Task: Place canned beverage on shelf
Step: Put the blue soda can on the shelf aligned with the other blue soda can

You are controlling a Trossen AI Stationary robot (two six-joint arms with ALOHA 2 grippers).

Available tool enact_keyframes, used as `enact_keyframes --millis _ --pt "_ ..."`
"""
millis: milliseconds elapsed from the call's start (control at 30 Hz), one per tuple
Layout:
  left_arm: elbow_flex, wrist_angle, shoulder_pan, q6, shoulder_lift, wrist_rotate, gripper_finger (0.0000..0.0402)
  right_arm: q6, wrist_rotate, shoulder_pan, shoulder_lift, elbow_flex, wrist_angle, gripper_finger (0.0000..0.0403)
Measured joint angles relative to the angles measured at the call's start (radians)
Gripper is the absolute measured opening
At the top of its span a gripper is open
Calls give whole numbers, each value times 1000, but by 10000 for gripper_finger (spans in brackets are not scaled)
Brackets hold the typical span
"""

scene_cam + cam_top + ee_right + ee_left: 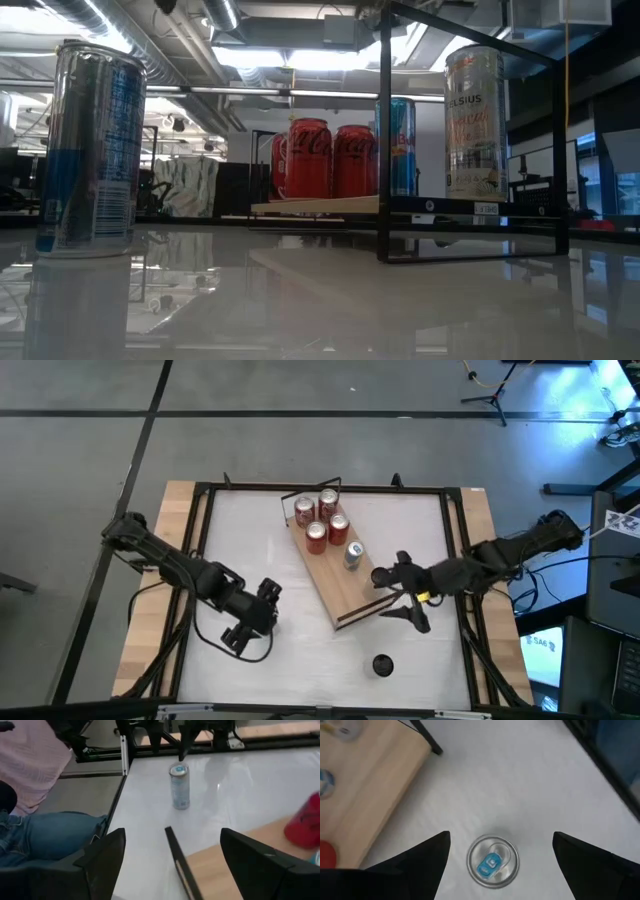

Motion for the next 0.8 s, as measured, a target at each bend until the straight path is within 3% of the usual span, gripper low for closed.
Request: enact_keyframes --millis 333,800 --pt "0 -109 4 27 89 -4 341 218 166 136 15 0 -112 321" --pt "0 -114 20 27 170 -38 341 253 183 156 76 0 -119 321"
